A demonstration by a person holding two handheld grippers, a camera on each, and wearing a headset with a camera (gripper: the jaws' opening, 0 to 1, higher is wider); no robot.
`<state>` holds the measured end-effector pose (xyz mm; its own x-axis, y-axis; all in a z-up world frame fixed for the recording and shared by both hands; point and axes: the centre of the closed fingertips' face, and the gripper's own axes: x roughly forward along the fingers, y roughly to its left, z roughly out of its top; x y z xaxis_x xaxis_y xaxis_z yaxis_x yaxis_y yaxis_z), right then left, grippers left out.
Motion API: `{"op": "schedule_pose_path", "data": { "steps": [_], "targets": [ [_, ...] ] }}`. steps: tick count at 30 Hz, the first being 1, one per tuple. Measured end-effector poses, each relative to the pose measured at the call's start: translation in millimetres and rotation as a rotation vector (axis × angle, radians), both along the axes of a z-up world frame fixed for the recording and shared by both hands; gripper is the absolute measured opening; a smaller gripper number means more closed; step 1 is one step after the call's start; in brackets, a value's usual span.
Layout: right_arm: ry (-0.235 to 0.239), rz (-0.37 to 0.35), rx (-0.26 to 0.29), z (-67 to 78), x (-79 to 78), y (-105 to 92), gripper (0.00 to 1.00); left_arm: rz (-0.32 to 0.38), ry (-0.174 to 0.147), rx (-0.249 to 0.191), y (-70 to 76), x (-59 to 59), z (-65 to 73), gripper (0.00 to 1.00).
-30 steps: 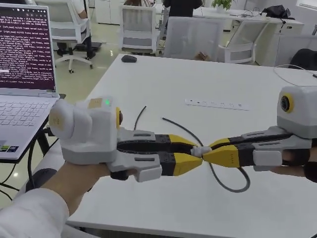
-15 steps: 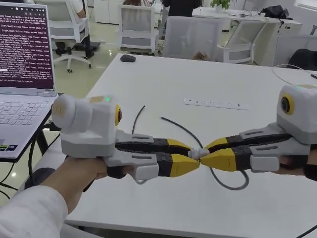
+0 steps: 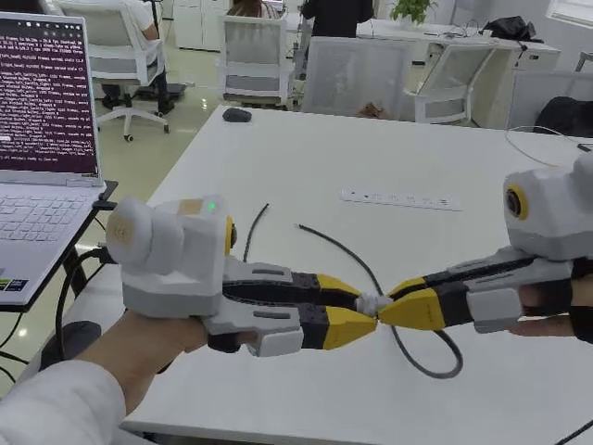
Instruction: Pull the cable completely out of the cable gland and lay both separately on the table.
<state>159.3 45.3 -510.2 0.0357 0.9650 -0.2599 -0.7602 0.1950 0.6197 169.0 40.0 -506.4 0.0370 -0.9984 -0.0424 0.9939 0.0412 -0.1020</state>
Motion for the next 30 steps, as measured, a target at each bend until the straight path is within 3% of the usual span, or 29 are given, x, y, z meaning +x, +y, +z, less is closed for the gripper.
{"op": "schedule_pose_path", "data": {
  "steps": [1, 3, 5, 8, 10, 13, 16, 18, 19, 20, 21, 22, 24, 26, 27, 28, 29, 30],
  "targets": [
    [-0.021, -0.011, 0.022, 3.2, 3.2, 0.1, 0.12, 0.016, -0.002, -0.008, 1.4, 2.0, 1.3, 0.15],
    [0.029, -0.009, 0.077, 11.1, 1.9, 0.0, 0.12, 0.009, 0.016, -0.022, 3.0, -0.3, 4.0, 0.15],
    [0.045, -0.036, 0.098, 13.5, 8.2, -1.4, 0.12, 0.026, -0.002, -0.027, 2.8, 3.9, 6.1, 0.15],
    [-0.004, -0.017, 0.060, 10.8, 7.3, 0.8, 0.12, 0.028, 0.011, -0.018, 3.0, 4.9, 4.5, 0.15],
    [-0.012, -0.003, 0.053, 11.5, 3.5, 3.3, 0.12, 0.026, 0.027, -0.019, 4.9, 4.1, 4.7, 0.15],
    [-0.054, -0.010, 0.075, 15.5, 5.2, 3.3, 0.12, 0.031, 0.048, -0.041, 6.7, 7.8, 8.2, 0.15],
    [-0.022, -0.026, 0.065, 15.2, 7.6, 4.9, 0.11, 0.039, 0.053, -0.047, 5.8, 7.7, 9.0, 0.15],
    [0.009, -0.044, 0.045, 14.2, 10.6, 6.1, 0.11, 0.058, 0.029, -0.044, 6.7, 9.4, 7.6, 0.16],
    [0.074, -0.073, 0.056, 17.1, 12.8, 7.5, 0.10, 0.075, 0.006, -0.064, 7.8, 12.4, 11.0, 0.16],
    [0.123, -0.083, 0.077, 20.2, 13.6, 8.4, 0.10, 0.092, -0.037, -0.109, 8.2, 14.6, 20.1, 0.17],
    [0.190, -0.081, 0.111, 24.6, 14.1, 8.2, 0.10, 0.091, -0.052, -0.122, 8.1, 13.7, 23.5, 0.17],
    [0.197, -0.076, 0.119, 25.3, 13.7, 8.0, 0.10, 0.088, -0.069, -0.129, 8.0, 12.3, 25.9, 0.18],
    [0.176, -0.078, 0.110, 22.4, 16.5, 7.1, 0.10, 0.094, -0.063, -0.115, 7.8, 13.2, 23.3, 0.17],
    [0.186, -0.070, 0.090, 18.4, 13.5, 8.9, 0.10, 0.079, -0.032, -0.080, 8.3, 11.5, 18.5, 0.16],
    [0.200, -0.071, 0.089, 17.2, 13.5, 9.5, 0.10, 0.081, -0.035, -0.070, 8.5, 10.8, 18.6, 0.16],
    [0.203, -0.067, 0.094, 18.0, 12.5, 9.8, 0.10, 0.078, -0.023, -0.066, 9.2, 10.4, 19.1, 0.15],
    [0.202, -0.060, 0.101, 19.4, 11.5, 10.5, 0.10, 0.066, 0.016, -0.074, 10.3, 9.4, 20.1, 0.15],
    [0.191, -0.060, 0.102, 20.8, 11.0, 11.5, 0.10, 0.066, 0.018, -0.076, 11.4, 10.8, 20.5, 0.15]
  ]
}}
